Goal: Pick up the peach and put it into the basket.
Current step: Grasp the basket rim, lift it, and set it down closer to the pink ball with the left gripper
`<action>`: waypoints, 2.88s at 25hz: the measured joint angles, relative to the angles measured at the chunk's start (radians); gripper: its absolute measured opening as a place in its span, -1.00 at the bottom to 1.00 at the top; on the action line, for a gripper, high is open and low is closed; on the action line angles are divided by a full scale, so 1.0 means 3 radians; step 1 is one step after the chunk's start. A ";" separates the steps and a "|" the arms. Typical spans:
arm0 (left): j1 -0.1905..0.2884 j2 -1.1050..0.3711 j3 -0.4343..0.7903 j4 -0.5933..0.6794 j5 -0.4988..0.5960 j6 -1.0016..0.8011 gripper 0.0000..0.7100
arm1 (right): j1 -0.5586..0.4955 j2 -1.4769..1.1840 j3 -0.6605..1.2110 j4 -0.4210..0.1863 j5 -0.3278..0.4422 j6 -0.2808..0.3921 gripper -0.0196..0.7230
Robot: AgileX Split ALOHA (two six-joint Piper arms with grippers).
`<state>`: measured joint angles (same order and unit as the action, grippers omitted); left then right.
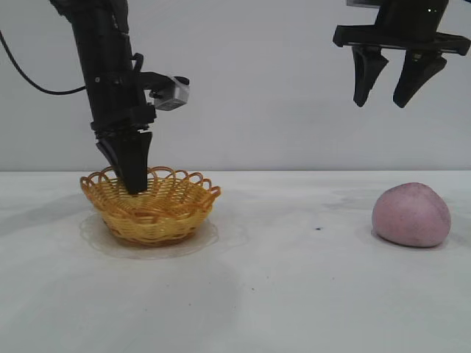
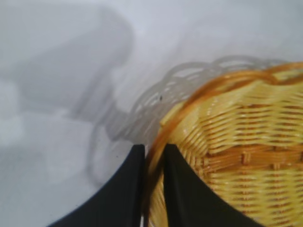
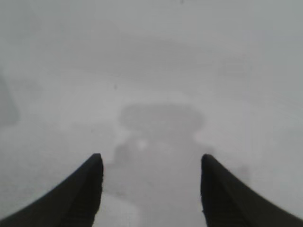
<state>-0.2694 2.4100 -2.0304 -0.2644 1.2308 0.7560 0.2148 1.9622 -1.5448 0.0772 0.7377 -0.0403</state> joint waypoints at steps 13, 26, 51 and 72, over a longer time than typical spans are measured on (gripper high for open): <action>0.0101 -0.0398 -0.0018 -0.0303 -0.0019 -0.1684 -1.00 | 0.0000 0.0005 0.0000 -0.0071 0.0025 0.0000 0.09; 0.0096 -0.1332 0.1601 -0.1058 -0.0711 -0.2072 -1.00 | 0.0000 0.0005 0.0000 -0.0077 0.0025 0.0000 0.09; -0.0291 -0.1386 0.2967 -0.2448 -0.2445 -0.1610 -1.00 | 0.0000 0.0005 0.0000 -0.0071 0.0051 0.0000 0.09; -0.0291 -0.1307 0.2967 -0.2472 -0.2252 -0.1416 0.12 | 0.0000 0.0005 0.0000 -0.0071 0.0051 0.0000 0.09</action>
<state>-0.3568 2.0180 -1.1402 -1.0060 0.5552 0.3313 0.2148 1.9637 -1.5448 0.0559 0.7530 -0.0403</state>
